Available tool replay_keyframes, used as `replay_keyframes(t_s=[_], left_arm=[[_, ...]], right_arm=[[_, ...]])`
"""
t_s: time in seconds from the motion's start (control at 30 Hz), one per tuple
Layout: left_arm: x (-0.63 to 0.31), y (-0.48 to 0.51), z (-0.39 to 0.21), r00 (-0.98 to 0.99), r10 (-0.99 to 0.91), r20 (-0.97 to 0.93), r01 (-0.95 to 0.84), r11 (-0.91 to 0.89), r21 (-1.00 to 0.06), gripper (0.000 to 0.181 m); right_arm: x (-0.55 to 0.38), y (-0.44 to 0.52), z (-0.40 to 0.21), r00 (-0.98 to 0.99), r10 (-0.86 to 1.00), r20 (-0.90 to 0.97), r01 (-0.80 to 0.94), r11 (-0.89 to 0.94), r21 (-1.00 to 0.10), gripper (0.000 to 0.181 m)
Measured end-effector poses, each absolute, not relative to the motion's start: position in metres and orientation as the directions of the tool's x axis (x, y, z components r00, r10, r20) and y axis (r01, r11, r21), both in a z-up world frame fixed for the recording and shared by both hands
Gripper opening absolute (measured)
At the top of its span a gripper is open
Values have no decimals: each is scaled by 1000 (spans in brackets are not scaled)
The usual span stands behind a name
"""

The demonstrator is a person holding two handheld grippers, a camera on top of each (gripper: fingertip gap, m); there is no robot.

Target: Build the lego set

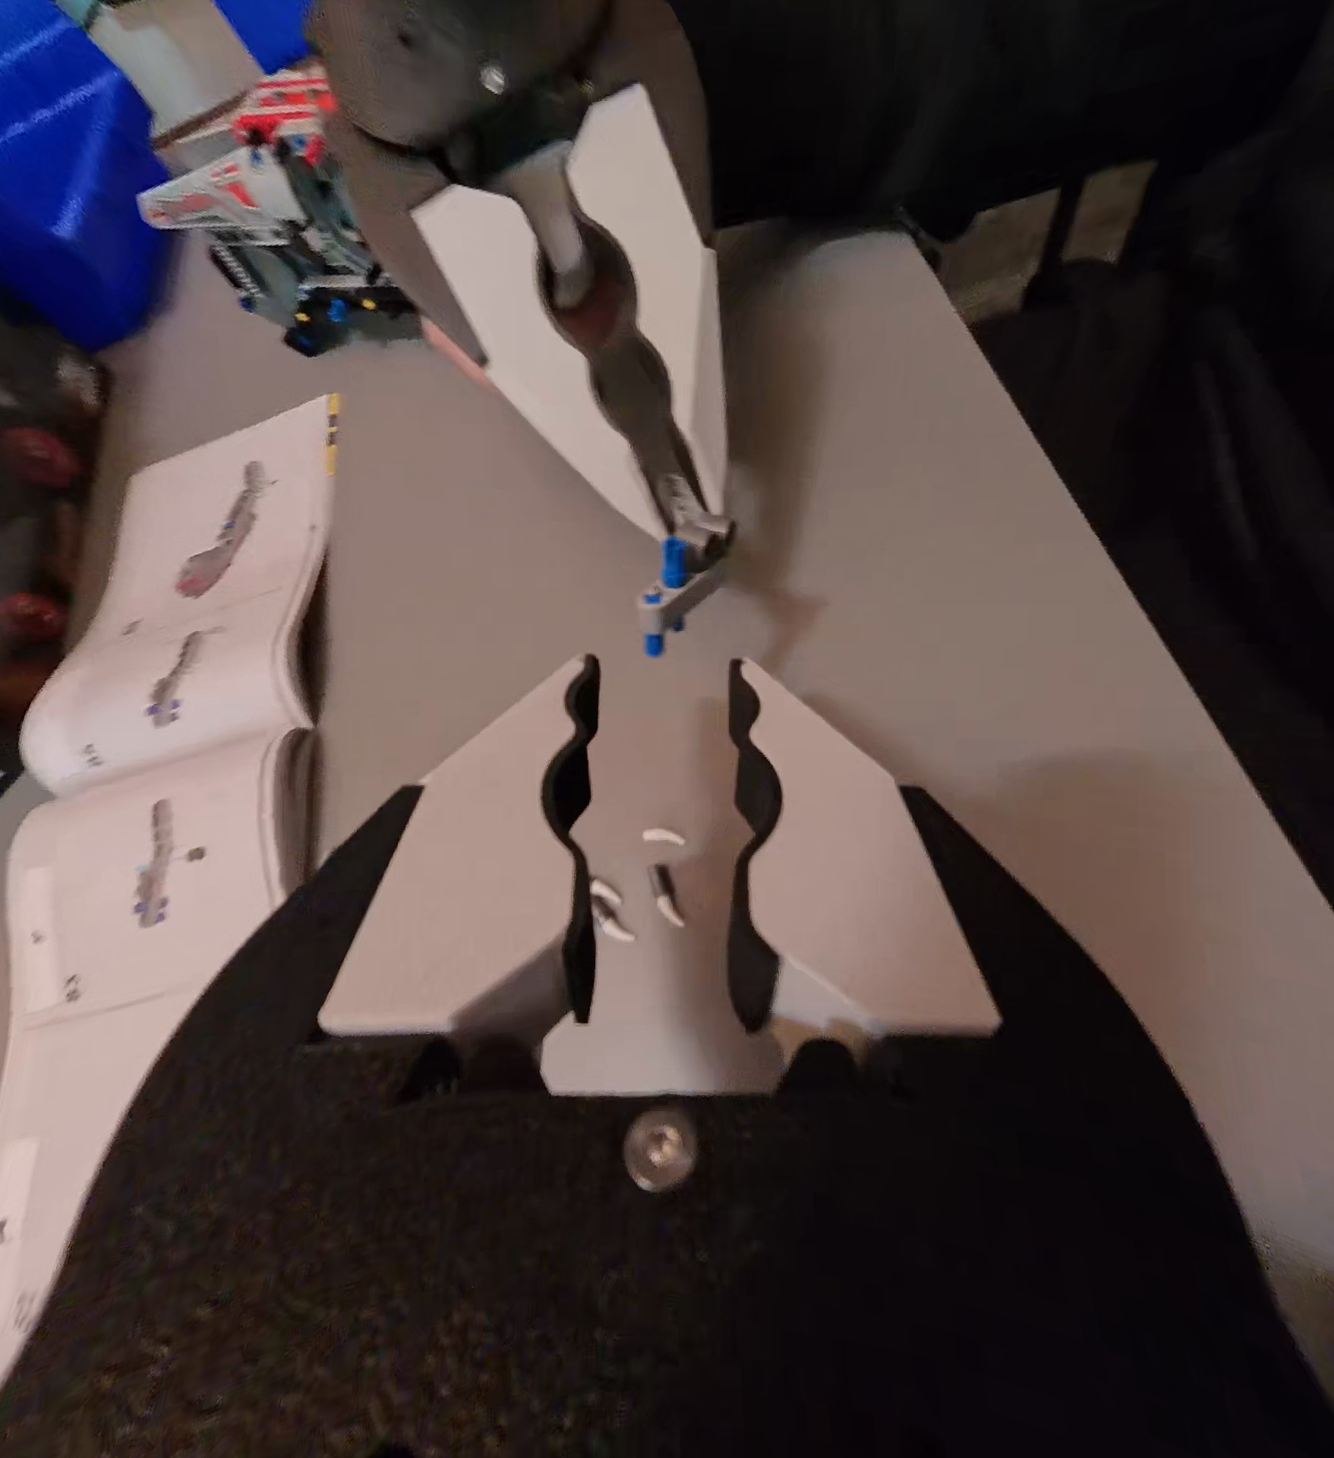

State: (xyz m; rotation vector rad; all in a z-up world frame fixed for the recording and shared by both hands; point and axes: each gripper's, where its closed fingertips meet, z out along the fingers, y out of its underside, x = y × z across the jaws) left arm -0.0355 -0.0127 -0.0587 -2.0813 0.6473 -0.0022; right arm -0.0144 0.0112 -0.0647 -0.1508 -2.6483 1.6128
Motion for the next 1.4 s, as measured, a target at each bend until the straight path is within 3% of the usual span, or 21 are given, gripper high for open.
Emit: replay_keyframes(t_s=[0.17, 0.3, 0.43, 0.57, 0.7, 0.87, 1.07, 1.17, 1.27, 1.4], left_arm=[[-26, -5, -60, 855, -479, -197, -416, -409, -812, 32], [-55, 4, -54, 936, -323, -139, -273, -418, -866, 50], [-85, 6, -33, 985, -172, -28, -84, -324, -942, 49], [-97, 7, -29, 995, -98, -33, -60, -291, -955, 46], [-92, 7, -24, 993, -121, -12, -43, -261, -964, 42], [-92, 10, -27, 991, -100, -87, -112, -281, -953, 35], [-94, 10, -23, 978, -80, -194, -207, -241, -948, 23], [-95, 12, -22, 911, -52, -409, -408, -257, -876, 17], [-110, 12, -10, 648, 63, -759, -695, -360, -623, 17], [-125, 8, -4, 126, -43, -991, -791, -608, -74, 16]], right_arm=[[-18, 17, -56, -987, 106, 123, -51, 514, -856, 7], [-44, 18, -39, -897, 188, 401, -230, 574, -785, 6], [-81, 28, -31, -593, 201, 780, -380, 784, -491, 6], [-97, 34, -19, -219, 46, 975, -417, 899, -136, 5], [-96, 28, -17, -49, -75, 996, -409, 911, 49, 5], [-91, 20, -14, 38, -135, 990, -419, 897, 138, 5], [-92, 17, -21, 4, -119, 993, -438, 892, 108, 6], [-96, 19, -27, -54, -72, 996, -450, 892, 40, 10], [-107, 32, -37, -211, 48, 976, -394, 910, -130, 17], [-104, 32, -45, -556, 341, 758, -295, 772, -563, 35]])
